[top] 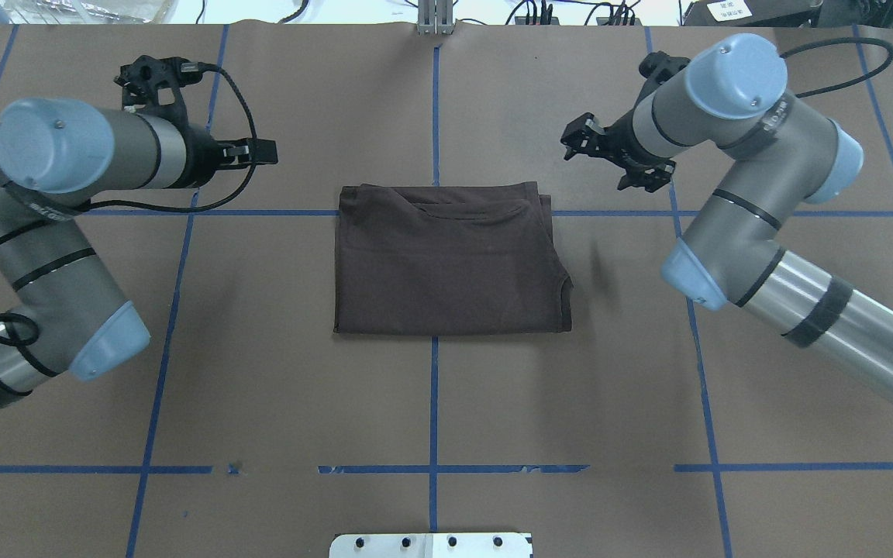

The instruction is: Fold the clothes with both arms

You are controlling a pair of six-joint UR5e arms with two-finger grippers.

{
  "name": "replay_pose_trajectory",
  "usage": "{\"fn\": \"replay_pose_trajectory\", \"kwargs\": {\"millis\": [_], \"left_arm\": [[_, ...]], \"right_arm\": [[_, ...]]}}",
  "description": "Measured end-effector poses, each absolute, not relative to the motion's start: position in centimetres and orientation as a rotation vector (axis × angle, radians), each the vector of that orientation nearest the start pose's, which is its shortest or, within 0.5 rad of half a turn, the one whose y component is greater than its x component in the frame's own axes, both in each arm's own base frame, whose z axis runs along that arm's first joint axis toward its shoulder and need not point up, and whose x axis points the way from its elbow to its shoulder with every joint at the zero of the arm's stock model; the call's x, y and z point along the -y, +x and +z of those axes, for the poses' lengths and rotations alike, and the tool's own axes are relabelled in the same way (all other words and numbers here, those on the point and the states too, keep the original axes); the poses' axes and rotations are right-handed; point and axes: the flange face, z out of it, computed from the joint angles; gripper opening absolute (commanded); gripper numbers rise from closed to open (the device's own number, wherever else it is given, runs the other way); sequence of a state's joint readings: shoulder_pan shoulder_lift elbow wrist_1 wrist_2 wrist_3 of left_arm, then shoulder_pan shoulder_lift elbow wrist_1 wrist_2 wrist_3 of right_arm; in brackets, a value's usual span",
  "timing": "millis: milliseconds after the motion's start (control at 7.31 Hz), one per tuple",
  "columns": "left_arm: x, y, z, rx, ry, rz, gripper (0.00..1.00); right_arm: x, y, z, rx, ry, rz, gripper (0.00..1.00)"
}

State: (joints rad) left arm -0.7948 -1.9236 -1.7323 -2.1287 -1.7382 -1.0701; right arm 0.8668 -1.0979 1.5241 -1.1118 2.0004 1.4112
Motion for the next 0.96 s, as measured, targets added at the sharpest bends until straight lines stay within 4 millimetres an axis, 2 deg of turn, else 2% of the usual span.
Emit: {"fn": "replay_pose_trajectory", "kwargs": {"millis": [137,410,547,684,821,958], "left_arm": [[53.4,30.5,36.4,-0.898,0.555,-0.034,1.0],[56.7,17.7,43.7,-0.83,0.566,0.183,1.0],[58.0,10.8,47.9,-0.817,0.546,0.205,1.0],[58.7,4.5,51.6,-0.798,0.512,0.163,1.0],[58.8,-1.1,54.8,-0.761,0.453,0.115,1.0],[59.2,-5.1,56.6,-0.729,0.353,0.088,1.0]], "right_arm": [[59.0,-32.0,39.7,0.921,0.105,0.383,1.0],[60.7,-20.0,46.8,0.839,0.123,0.224,1.0],[61.1,-14.3,49.3,0.802,0.12,0.15,1.0],[61.3,-9.5,51.1,0.765,0.109,0.091,1.0],[61.3,-6.0,52.5,0.735,0.093,0.034,1.0],[61.1,-3.9,53.4,0.716,0.077,-0.012,1.0]]}}
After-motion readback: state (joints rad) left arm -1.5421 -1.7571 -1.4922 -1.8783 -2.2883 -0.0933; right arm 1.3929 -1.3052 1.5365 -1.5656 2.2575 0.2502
